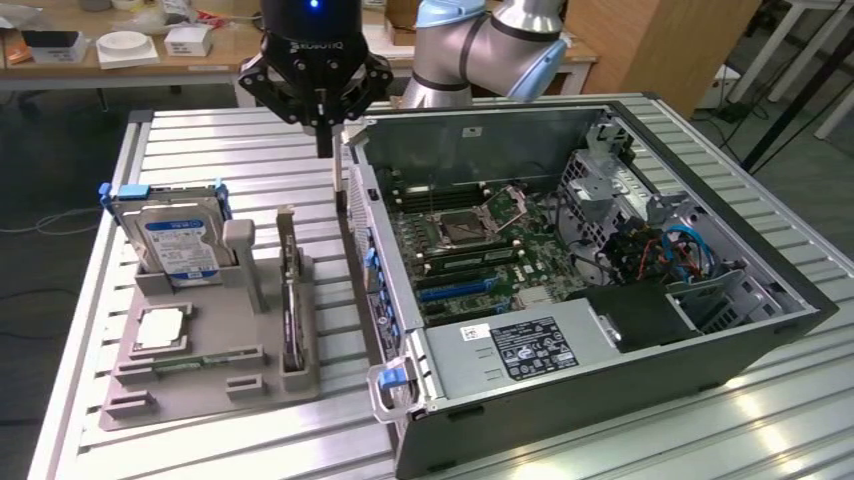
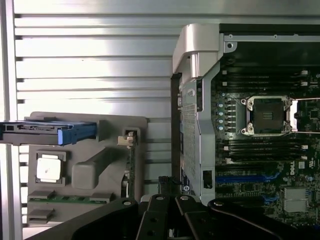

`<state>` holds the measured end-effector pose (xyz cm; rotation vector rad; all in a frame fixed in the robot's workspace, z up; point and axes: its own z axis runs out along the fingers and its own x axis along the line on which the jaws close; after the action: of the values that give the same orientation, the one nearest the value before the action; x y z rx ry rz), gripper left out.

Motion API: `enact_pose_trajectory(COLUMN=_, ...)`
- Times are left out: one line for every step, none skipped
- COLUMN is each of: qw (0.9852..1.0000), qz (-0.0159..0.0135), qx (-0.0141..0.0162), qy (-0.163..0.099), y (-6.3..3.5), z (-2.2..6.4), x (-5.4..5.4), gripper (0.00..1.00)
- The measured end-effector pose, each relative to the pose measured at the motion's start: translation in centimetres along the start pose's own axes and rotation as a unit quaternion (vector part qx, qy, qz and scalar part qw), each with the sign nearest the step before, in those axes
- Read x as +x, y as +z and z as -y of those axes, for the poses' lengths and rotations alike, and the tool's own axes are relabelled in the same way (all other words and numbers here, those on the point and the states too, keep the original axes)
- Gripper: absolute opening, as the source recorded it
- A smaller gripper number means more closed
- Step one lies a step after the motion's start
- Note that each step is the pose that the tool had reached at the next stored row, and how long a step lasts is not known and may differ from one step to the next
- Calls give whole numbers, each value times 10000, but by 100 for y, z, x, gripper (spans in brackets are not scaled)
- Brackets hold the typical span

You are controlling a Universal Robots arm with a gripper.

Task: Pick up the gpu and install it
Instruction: 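Reach for the gpu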

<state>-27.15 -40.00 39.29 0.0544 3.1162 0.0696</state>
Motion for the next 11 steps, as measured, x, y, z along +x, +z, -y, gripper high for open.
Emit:
enact_pose_trajectory(qw=10000, qz=0, qx=0, qy=-2, y=0, z=0, x=12, gripper=11)
enact_pose_trajectory(qw=10000, qz=0, qx=0, qy=-3, y=0, z=1, x=24, gripper=11)
enact_pose_trajectory(qw=10000, qz=0, qx=0, qy=-4, y=-1, z=1, x=36, gripper=11)
enact_pose_trajectory(qw=10000, qz=0, qx=0, qy=-6, y=-1, z=1, x=48, gripper=11)
enact_pose_trajectory(qw=10000, qz=0, qx=0, qy=-8, y=-1, z=2, x=60, gripper=11)
enact_pose_trajectory(qw=10000, qz=-1, qx=0, qy=-10, y=-2, z=2, x=73, gripper=11)
enact_pose_trajectory(qw=10000, qz=-1, qx=0, qy=-12, y=-2, z=3, x=86, gripper=11)
enact_pose_trajectory(qw=10000, qz=-1, qx=0, qy=-14, y=-2, z=3, x=98, gripper=11)
enact_pose_trajectory(qw=10000, qz=-1, qx=0, qy=-16, y=-2, z=4, x=110, gripper=11)
enact_pose_trajectory(qw=10000, qz=0, qx=-1, qy=-18, y=-2, z=4, x=124, gripper=11)
enact_pose_trajectory(qw=10000, qz=-1, qx=-1, qy=-20, y=-3, z=5, x=137, gripper=11)
